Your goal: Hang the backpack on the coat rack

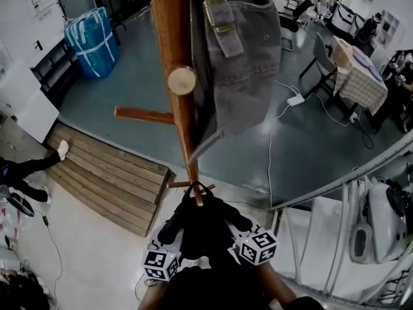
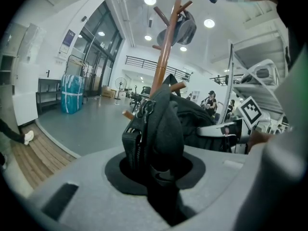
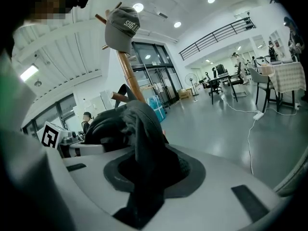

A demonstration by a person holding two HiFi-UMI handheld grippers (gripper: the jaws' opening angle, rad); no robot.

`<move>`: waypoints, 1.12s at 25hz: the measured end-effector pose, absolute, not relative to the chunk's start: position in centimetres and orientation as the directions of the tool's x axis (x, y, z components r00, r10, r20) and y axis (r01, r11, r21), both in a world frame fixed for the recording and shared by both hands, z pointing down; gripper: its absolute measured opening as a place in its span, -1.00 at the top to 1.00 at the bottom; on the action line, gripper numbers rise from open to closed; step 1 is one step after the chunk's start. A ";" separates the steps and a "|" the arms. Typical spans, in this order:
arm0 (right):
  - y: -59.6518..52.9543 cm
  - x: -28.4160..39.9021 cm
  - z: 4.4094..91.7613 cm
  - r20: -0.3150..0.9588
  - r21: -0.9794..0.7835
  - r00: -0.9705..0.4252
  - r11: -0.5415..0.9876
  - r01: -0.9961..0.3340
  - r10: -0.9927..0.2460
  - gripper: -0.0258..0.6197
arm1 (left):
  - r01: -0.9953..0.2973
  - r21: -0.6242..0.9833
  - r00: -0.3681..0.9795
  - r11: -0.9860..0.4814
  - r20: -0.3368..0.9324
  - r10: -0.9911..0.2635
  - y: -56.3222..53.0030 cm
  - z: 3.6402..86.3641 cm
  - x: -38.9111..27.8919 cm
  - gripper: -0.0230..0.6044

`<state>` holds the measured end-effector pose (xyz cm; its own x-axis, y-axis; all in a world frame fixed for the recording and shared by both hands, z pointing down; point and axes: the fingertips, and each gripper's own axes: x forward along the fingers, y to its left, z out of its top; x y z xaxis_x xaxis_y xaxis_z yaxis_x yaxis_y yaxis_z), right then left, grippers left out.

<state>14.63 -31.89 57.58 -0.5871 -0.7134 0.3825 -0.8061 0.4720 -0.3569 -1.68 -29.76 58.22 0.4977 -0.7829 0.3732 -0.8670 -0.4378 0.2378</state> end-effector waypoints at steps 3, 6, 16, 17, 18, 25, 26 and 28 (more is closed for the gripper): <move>-32.8 14.5 58.1 0.387 -0.361 -0.596 0.480 -0.800 -0.704 0.63 | -0.871 0.240 0.490 -0.428 0.378 -0.785 -30.6 58.8 -1.8 0.62; -33.4 14.5 58.7 0.393 -0.362 -0.604 0.487 -0.795 -0.694 0.63 | -0.875 0.248 0.483 -0.416 0.385 -0.787 -31.2 59.4 -1.7 0.62; -35.2 14.3 61.2 0.435 -0.379 -0.622 0.494 -0.782 -0.651 0.63 | -0.883 0.273 0.466 -0.381 0.426 -0.775 -33.0 62.1 -2.0 0.61; -35.4 14.3 61.4 0.437 -0.380 -0.623 0.495 -0.782 -0.649 0.63 | -0.883 0.278 0.466 -0.378 0.429 -0.774 -33.2 62.4 -2.0 0.61; -35.5 14.3 61.5 0.440 -0.380 -0.624 0.495 -0.781 -0.646 0.63 | -0.883 0.283 0.465 -0.374 0.431 -0.773 -33.3 62.6 -2.0 0.60; -36.4 14.6 62.8 0.454 -0.384 -0.633 0.503 -0.774 -0.628 0.63 | -0.889 0.296 0.453 -0.351 0.451 -0.768 -34.1 64.1 -1.8 0.59; -36.5 14.6 62.9 0.456 -0.387 -0.634 0.503 -0.773 -0.625 0.63 | -0.889 0.296 0.453 -0.349 0.456 -0.766 -34.3 64.2 -1.9 0.58; -36.6 14.5 63.1 0.457 -0.391 -0.637 0.503 -0.771 -0.621 0.63 | -0.889 0.292 0.453 -0.352 0.460 -0.764 -34.6 64.4 -2.2 0.57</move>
<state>14.45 -36.65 63.07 -0.6371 -0.6207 0.4569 -0.7707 0.5029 -0.3914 -2.16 -34.57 64.41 0.4532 -0.7635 0.4600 -0.8893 -0.3519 0.2921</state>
